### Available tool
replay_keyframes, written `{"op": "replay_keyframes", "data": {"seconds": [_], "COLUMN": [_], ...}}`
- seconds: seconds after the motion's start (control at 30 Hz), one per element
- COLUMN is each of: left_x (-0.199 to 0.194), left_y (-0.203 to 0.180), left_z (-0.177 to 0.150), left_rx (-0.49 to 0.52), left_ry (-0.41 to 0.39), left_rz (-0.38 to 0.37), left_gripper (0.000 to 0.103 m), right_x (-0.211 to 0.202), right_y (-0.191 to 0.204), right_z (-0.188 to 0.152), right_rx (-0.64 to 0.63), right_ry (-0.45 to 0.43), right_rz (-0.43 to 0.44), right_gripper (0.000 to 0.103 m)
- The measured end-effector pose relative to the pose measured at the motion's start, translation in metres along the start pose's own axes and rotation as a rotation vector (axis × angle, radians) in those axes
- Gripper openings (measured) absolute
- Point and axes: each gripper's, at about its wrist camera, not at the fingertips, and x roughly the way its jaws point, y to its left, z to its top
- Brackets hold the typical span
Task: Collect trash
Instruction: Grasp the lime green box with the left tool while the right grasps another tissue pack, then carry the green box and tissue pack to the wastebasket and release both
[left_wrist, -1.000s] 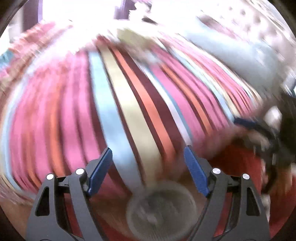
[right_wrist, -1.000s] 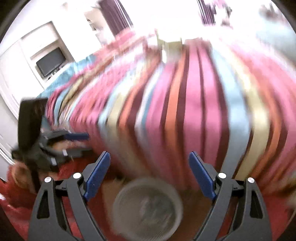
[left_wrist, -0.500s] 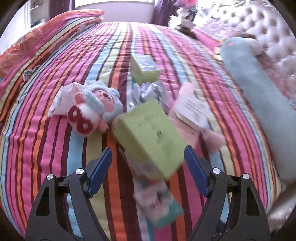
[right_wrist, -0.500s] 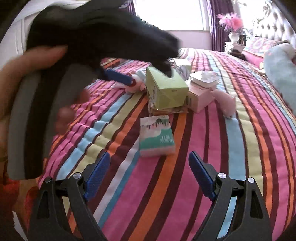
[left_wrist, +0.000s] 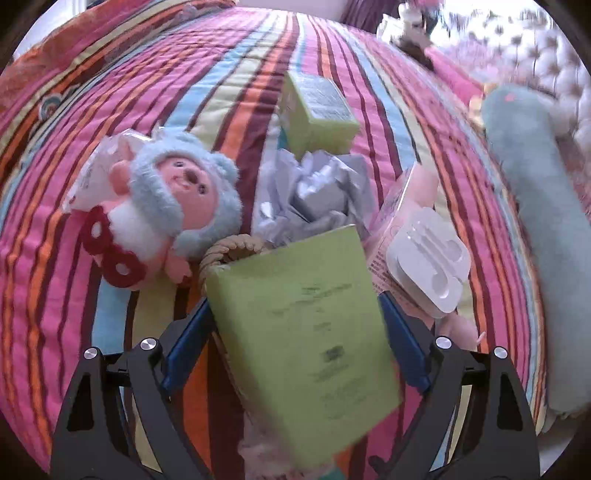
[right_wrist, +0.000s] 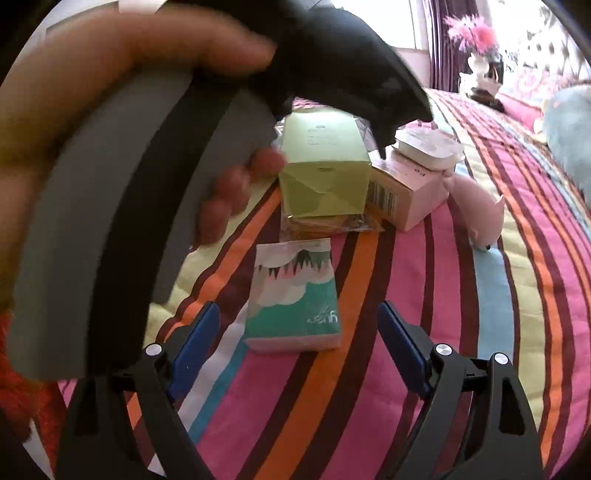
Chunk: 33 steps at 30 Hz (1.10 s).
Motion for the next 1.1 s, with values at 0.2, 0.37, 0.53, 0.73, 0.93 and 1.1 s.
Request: {"op": "replay_keyframes", "data": {"seconds": [0.2,0.37,0.53,0.73,0.93,1.1], "left_x": [-0.014,-0.028,-0.056,-0.109,-0.18,-0.221], "left_y": [0.015,0.039,0.074,0.11,0.134,0.156], "left_z": [-0.001,-0.009,-0.039,-0.096,-0.198,-0.308], "left_rx": [0.086,0.073,0.033,0.074,0.18,0.275], "left_ry": [-0.036,-0.054,-0.077,-0.134,-0.195,-0.158], "left_rz": [-0.049,-0.145,-0.288,-0.368,-0.43,-0.408], "left_gripper": [0.073,0.072,0.072,0.072,0.072,0.072], "right_x": [0.008,-0.001,-0.027,-0.083,-0.148,-0.175], "right_y": [-0.001,0.004,0.009,0.001,0.022,0.045], "right_z": [0.001,-0.009,-0.032,-0.073,-0.129,-0.173], "right_rx": [0.014,0.039,0.061,0.201,0.243,0.226], "right_ry": [0.04,0.023,-0.022,-0.126,-0.197,-0.132], "right_rz": [0.011,0.017,0.02,0.07,0.142,0.149], "right_gripper": [0.056,0.049,0.049,0.049,0.049,0.049]}}
